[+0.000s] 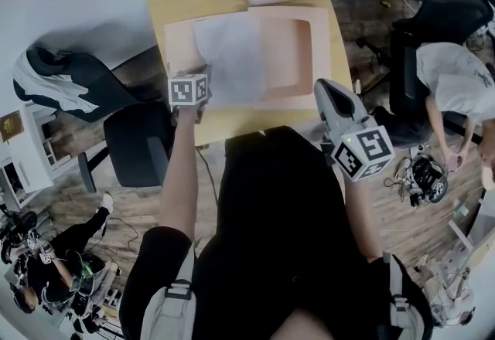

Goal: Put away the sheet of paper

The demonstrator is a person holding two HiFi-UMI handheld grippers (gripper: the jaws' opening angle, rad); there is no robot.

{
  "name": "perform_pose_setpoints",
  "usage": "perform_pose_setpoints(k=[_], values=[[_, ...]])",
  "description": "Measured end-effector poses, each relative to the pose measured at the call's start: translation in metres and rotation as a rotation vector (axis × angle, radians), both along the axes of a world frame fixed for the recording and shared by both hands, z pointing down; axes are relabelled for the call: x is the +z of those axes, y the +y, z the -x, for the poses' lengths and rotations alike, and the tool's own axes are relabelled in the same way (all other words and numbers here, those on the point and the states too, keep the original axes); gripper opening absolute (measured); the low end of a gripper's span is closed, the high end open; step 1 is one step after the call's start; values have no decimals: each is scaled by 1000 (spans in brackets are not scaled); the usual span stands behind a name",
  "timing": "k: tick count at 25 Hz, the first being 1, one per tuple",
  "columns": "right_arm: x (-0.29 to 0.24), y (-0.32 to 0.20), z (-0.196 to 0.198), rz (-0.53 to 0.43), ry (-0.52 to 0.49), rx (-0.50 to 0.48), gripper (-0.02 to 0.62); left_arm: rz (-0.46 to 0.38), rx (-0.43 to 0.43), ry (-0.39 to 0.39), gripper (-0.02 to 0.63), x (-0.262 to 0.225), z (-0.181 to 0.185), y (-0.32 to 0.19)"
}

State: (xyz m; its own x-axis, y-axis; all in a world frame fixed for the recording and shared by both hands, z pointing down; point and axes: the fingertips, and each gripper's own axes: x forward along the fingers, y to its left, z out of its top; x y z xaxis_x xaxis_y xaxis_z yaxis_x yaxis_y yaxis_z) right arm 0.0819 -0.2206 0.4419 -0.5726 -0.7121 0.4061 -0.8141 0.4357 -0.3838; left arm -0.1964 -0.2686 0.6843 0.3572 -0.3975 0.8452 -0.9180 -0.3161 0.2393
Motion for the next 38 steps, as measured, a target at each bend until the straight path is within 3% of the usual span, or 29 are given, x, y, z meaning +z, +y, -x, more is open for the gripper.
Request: perform_pose_setpoints(k=[8,20,38], values=[[1,1,-10,1,-7,16,3,15,41,48,12,4,-43,5],[4,11,-35,6,-6,73,3,63,182,107,12,12,-103,26],[7,25,-55,10,2,114,3,19,258,119,14,4,-160,3]])
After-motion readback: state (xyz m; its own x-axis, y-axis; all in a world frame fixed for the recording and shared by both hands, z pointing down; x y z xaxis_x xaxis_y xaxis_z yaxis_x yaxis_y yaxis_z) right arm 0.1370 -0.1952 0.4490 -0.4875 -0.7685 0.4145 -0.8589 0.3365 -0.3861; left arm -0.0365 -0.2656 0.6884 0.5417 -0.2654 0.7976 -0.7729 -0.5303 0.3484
